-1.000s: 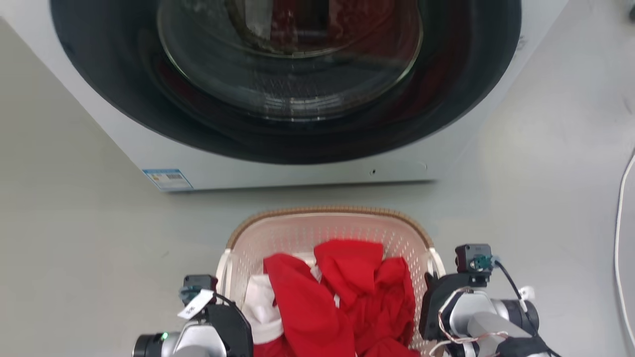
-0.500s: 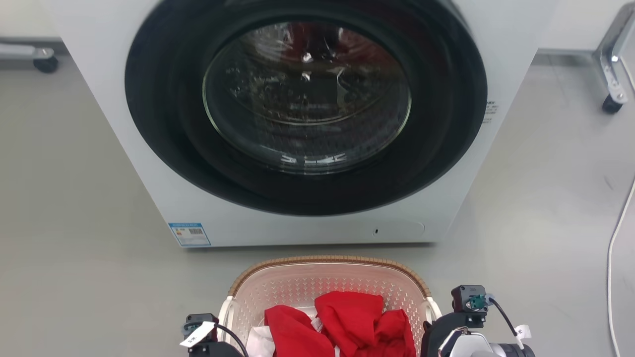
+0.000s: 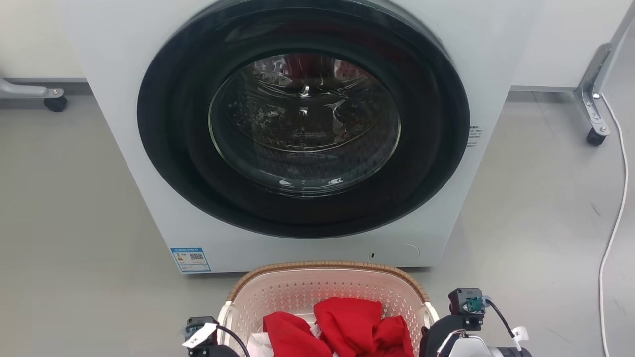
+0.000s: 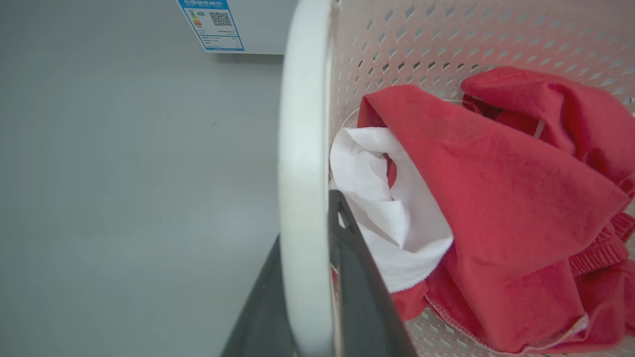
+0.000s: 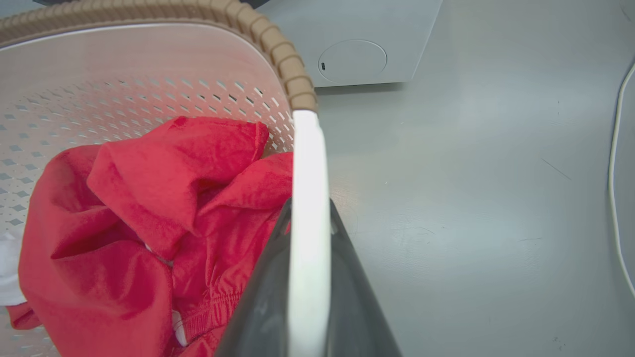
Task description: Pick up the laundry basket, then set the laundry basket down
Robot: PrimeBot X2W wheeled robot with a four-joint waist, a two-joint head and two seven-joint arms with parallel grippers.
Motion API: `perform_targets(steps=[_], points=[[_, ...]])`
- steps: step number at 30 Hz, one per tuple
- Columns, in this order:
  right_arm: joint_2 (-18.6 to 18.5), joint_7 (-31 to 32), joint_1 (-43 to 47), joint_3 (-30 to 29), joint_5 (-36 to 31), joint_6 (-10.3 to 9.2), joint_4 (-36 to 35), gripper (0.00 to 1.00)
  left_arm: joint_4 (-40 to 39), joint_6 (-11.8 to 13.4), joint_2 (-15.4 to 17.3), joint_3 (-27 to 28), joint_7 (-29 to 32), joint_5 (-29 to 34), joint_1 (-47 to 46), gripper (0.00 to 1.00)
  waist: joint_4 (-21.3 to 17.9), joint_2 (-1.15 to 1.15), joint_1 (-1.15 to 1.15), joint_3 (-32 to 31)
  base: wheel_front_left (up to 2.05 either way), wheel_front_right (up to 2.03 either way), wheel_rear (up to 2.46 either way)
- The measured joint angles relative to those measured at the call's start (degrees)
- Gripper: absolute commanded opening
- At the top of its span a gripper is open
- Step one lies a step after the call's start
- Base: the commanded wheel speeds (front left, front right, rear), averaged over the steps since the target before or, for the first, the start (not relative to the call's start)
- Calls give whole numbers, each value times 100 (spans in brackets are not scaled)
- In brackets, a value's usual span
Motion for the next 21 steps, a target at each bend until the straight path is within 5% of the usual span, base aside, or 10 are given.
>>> perform_targets(steps=[21], points=[[-1, -7, -58, 269, 310, -1, 53, 0, 108, 5, 0, -168, 4, -191, -65, 0, -19, 1, 1, -108, 0, 0, 0]])
